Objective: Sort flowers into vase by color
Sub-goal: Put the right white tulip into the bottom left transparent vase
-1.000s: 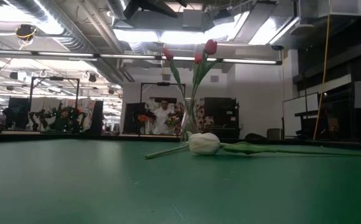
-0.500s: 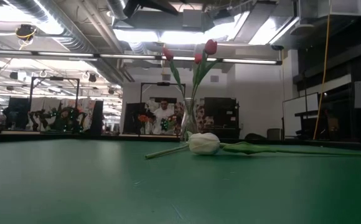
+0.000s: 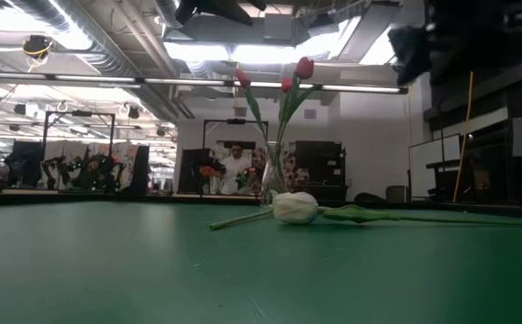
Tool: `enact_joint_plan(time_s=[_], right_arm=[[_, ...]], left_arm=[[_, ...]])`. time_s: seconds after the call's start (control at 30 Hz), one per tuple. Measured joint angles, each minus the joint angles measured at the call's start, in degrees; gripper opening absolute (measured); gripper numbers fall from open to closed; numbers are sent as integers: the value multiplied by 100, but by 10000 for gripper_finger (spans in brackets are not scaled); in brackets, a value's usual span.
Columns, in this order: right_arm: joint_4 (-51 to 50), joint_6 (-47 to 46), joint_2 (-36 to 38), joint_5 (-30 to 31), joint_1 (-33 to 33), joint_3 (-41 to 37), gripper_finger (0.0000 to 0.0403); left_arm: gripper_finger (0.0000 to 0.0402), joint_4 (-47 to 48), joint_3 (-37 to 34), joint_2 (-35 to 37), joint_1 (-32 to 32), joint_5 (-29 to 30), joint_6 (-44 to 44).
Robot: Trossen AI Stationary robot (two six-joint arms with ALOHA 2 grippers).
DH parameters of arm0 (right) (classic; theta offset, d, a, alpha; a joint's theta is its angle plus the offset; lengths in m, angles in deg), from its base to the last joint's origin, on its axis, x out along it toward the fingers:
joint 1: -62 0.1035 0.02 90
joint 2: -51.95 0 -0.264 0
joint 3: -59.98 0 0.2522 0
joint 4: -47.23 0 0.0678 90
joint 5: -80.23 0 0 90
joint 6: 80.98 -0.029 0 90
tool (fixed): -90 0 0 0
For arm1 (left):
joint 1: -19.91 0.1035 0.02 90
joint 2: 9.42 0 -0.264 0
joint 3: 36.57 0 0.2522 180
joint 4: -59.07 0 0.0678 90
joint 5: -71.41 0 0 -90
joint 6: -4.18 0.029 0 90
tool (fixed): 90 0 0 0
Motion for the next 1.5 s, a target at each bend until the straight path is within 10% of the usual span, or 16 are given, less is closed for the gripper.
enact_joint_plan(time_s=[0.73,1.5], right_arm=[[763,-88,-3005,-513,-52,0,238],[2067,-1775,-3608,13,-6,-429,206]], left_arm=[[144,863,-2,0,-169,-387,45],[144,1121,-2,0,-239,-387,318]])
